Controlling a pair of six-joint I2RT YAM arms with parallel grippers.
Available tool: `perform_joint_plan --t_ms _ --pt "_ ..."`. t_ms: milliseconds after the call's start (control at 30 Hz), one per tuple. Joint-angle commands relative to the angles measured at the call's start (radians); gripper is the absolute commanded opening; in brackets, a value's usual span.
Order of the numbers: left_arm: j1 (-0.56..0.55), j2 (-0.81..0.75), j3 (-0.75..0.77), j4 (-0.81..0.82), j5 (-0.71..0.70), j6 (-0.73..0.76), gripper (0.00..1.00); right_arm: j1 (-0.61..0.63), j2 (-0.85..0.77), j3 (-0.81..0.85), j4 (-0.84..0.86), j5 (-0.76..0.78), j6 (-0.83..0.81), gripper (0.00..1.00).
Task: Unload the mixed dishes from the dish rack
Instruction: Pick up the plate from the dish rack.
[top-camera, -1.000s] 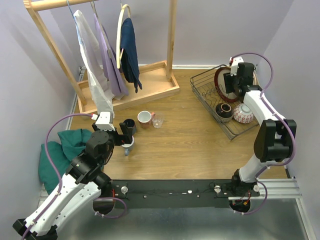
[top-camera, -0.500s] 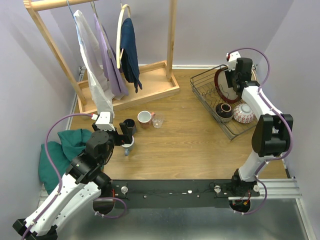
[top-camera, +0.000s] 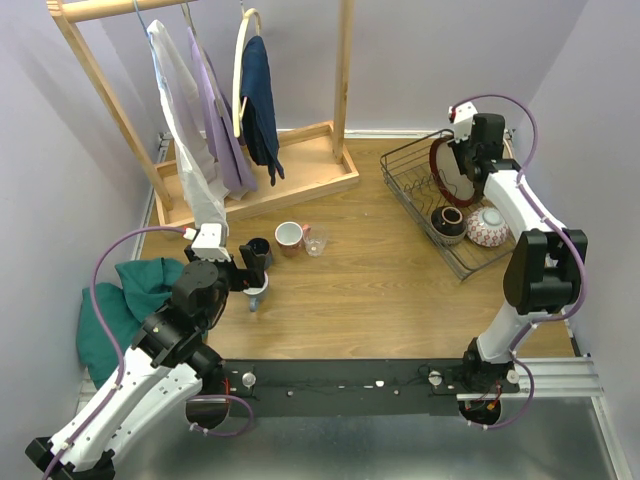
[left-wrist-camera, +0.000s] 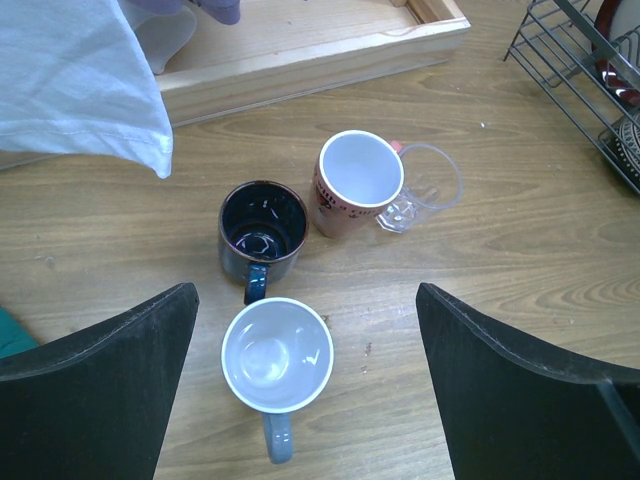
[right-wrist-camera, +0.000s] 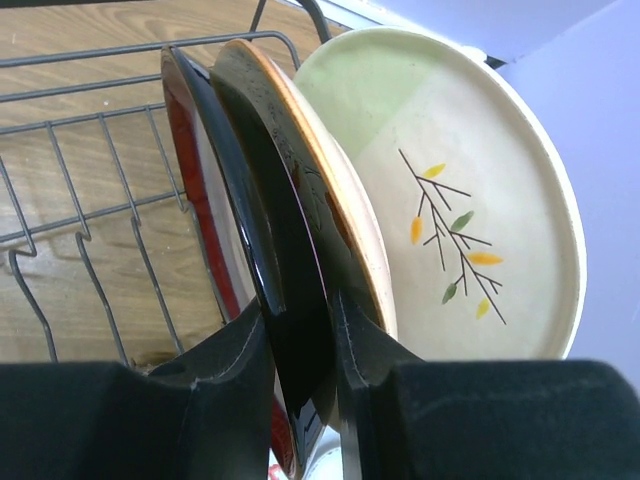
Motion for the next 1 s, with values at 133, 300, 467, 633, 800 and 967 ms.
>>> perform_joint_plan --t_ms 133,300,467,633,800,967 --pt "0.006 0.008 -0.004 0.037 -0.001 0.012 0.99 -0.002 -0.077 0.114 -0.048 -0.01 -0.074 0.03" --pt "0.006 0.009 -0.005 0.04 0.008 0.016 0.99 -0.002 -0.094 0.16 -0.074 -0.015 -0.092 0.01" --pt "0.006 0.009 -0.005 0.043 0.014 0.019 0.99 -0.002 -0.112 0.189 -0.097 -0.041 -0.098 0.01" --pt "0.006 0.011 -0.007 0.046 0.019 0.022 0.99 -0.002 -0.135 0.209 -0.117 -0.061 -0.097 0.01" --pt "0.008 0.014 -0.008 0.046 0.02 0.022 0.99 -0.002 -0.163 0.22 -0.131 -0.089 -0.08 0.01" --pt "0.008 0.015 -0.007 0.047 0.023 0.022 0.99 -0.002 -0.207 0.2 -0.136 -0.089 -0.058 0.01"
